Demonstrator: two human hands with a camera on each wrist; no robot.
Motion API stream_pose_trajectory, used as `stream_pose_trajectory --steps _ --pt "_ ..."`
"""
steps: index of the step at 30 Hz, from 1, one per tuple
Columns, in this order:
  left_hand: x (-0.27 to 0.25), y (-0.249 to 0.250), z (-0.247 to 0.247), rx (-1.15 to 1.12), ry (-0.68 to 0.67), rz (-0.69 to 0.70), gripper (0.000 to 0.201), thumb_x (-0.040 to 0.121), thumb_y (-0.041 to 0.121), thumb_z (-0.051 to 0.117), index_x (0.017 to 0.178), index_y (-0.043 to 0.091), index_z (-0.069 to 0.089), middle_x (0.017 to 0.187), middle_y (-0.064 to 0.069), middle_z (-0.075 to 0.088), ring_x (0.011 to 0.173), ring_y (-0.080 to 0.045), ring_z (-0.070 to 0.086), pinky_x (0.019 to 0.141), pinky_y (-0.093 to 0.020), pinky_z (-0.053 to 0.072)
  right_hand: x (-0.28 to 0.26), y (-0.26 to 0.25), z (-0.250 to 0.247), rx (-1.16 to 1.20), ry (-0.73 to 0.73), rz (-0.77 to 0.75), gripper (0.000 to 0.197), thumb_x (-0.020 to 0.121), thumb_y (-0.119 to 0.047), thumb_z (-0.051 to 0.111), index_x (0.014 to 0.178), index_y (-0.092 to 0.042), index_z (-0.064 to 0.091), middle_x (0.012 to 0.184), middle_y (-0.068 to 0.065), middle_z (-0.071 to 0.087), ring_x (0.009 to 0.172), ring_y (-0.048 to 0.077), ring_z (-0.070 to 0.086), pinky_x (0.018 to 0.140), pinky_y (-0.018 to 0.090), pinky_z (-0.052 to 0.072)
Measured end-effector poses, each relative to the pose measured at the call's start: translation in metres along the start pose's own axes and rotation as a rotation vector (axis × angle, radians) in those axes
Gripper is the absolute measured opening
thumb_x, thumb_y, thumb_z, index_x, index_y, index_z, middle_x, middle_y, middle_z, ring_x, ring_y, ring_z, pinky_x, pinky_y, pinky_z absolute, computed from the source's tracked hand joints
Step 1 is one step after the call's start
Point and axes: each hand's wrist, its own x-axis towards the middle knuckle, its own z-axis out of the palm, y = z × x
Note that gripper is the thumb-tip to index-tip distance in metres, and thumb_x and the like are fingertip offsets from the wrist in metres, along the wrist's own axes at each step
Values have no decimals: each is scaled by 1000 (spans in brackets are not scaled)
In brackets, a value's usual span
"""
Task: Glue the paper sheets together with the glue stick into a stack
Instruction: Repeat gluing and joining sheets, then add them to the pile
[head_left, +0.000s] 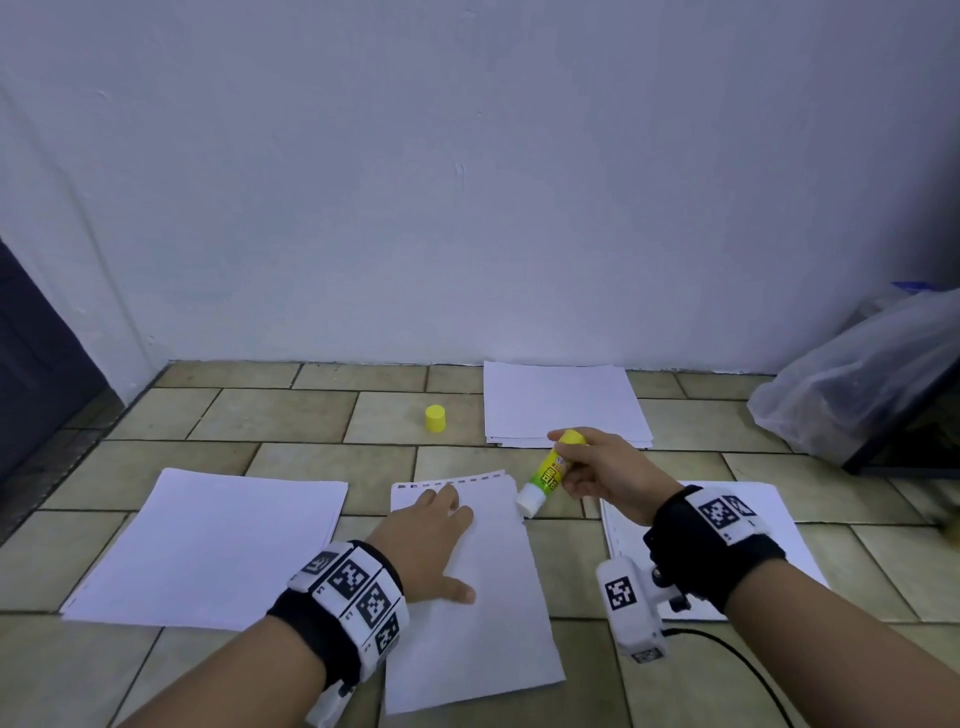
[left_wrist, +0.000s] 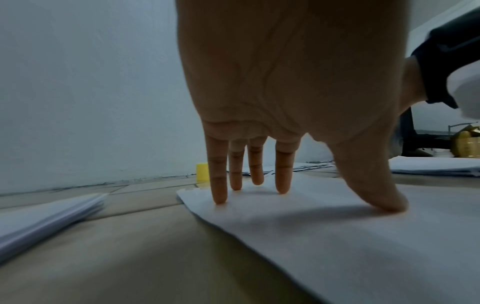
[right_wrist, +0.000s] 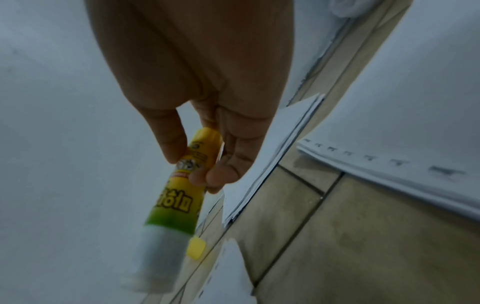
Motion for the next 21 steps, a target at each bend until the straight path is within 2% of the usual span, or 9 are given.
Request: stream_pose_trajectory --steps 4,7,9,12,14,17,21 --pt "5 -5 3 -25 -1 -67 81 81 64 59 143 21 30 150 -4 23 134 -25 27 104 -41 38 10 1 9 -186 95 -154 19 89 -1 60 107 -4 56 77 16 62 52 17 59 56 25 54" --pt "8 -8 3 -37 -13 -108 90 76 65 64 146 21 26 149 -3 27 134 -27 26 106 -42 37 15 5 18 -364 161 -250 19 84 0 64 100 -9 57 80 19 67 58 21 63 65 28 57" --pt "8 -9 3 -46 2 -115 91 76 64 65 145 20 26 147 -3 29 133 -26 25 105 -42 38 18 4 27 -451 166 -306 20 84 0 64 96 -14 56 78 16 67 56 14 63 66 26 55" --pt "10 -7 3 -39 3 -122 90 77 63 64 144 18 27 146 -3 30 134 -27 24 105 -43 38 22 0 43 -554 123 -373 21 85 -2 62 96 -19 54 76 9 65 59 11 61 72 29 53" --pt "12 -6 3 -48 -8 -132 86 75 61 66 140 17 31 143 -5 33 130 -27 29 103 -45 40 26 -4 53 -627 94 -400 20 86 -4 61 100 -18 55 79 10 65 67 19 62 73 32 52" --pt "12 -5 3 -46 -16 -144 87 74 61 68 139 16 31 143 -6 33 130 -28 32 103 -46 40 30 -9 67 -770 16 -417 22 89 -5 59 110 -12 56 86 15 65 78 28 59 72 32 48" --pt "11 -4 3 -39 -5 -151 89 77 60 66 143 13 27 148 -7 28 134 -28 29 106 -45 38 30 -16 70 -1037 -87 -413 24 92 -6 55 115 -11 52 87 6 56 80 20 47 66 27 33"
